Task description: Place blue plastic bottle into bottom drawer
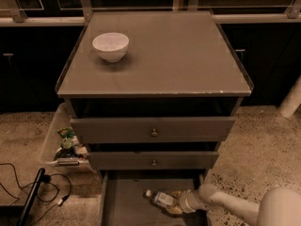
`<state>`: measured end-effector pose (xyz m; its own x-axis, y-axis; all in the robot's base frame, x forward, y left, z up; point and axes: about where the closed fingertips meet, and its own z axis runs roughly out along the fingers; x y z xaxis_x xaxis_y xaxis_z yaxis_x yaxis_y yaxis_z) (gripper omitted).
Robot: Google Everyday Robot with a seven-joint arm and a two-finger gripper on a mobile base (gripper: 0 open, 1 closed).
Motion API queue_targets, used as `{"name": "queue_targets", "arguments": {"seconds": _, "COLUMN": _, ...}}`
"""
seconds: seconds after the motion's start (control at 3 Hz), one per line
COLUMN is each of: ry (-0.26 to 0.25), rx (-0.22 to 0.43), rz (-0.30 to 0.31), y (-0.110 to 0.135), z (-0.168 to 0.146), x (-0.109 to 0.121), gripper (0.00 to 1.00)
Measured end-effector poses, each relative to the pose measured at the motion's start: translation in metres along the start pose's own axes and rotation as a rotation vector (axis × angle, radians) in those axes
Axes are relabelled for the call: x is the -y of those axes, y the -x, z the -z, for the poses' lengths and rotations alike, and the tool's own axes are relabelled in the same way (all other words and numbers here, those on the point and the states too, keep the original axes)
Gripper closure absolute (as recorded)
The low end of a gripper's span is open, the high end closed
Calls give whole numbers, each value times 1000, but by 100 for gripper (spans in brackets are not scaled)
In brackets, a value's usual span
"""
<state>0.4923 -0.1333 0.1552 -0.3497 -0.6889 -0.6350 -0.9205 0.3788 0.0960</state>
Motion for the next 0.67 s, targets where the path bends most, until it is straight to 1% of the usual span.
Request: {"name": "queue_targets", "arguments": {"seconds": 0.67, "ry": 0, "rx": 0, "rz": 0, "y": 0, "z": 0, "x": 0, "gripper": 36}}
